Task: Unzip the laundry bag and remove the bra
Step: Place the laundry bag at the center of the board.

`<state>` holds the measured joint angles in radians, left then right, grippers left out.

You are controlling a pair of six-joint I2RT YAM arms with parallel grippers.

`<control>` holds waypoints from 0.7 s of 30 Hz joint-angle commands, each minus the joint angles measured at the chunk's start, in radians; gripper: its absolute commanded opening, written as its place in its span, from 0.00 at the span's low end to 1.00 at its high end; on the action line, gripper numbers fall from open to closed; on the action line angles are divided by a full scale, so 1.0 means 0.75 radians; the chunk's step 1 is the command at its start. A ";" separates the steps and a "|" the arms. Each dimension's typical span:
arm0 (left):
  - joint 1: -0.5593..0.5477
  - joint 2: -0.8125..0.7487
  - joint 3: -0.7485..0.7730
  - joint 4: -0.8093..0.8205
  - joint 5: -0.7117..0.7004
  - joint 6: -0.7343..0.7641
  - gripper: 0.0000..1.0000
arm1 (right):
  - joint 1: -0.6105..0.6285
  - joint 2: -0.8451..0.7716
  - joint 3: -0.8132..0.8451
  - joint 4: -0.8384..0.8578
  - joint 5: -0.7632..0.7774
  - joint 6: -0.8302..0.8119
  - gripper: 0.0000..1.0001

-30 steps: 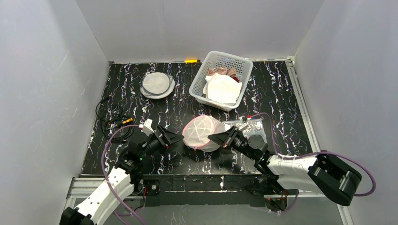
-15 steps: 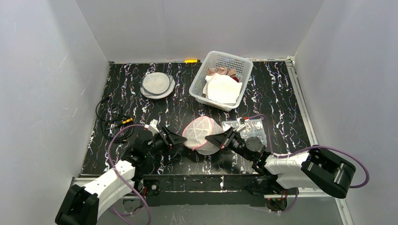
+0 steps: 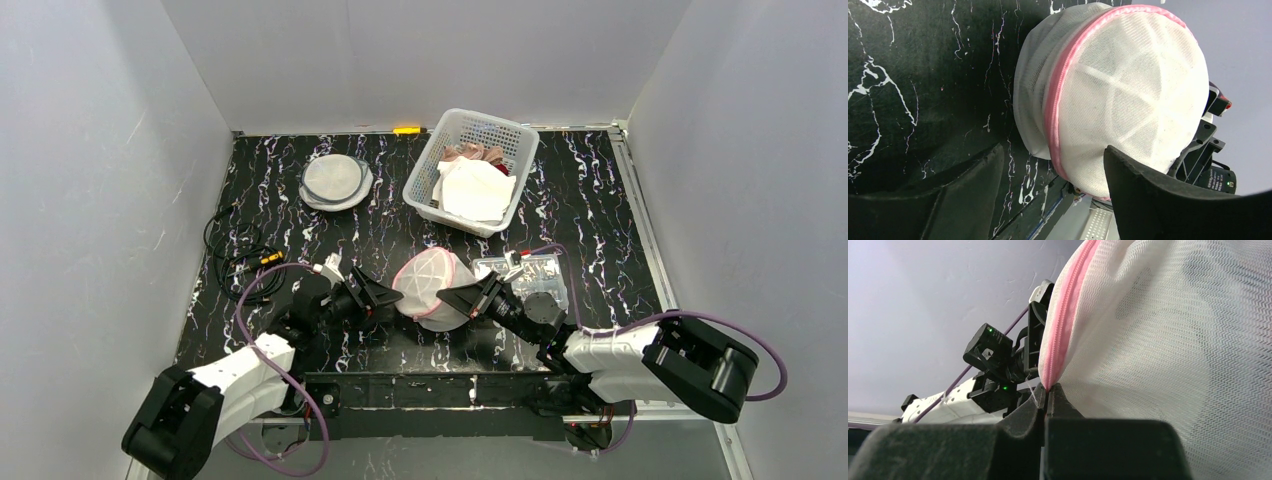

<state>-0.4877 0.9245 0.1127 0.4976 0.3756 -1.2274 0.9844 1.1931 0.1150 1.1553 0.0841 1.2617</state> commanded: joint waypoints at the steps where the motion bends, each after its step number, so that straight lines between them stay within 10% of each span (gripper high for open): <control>1: -0.011 0.033 0.017 0.051 -0.027 0.025 0.70 | 0.012 -0.057 -0.020 0.019 0.029 -0.014 0.01; 6: -0.015 0.057 0.020 0.107 -0.044 0.052 0.62 | 0.015 -0.182 -0.083 -0.152 0.047 -0.016 0.04; 13: -0.016 0.028 0.018 0.109 -0.047 0.066 0.64 | 0.016 -0.551 -0.061 -0.751 0.139 -0.116 0.55; 21: -0.025 0.023 0.030 0.108 -0.043 0.071 0.65 | 0.017 -0.530 0.095 -1.115 0.071 -0.194 0.73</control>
<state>-0.4969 0.9524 0.1127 0.5644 0.3500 -1.1965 0.9905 0.7250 0.1127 0.4477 0.1570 1.1519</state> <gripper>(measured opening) 0.647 0.712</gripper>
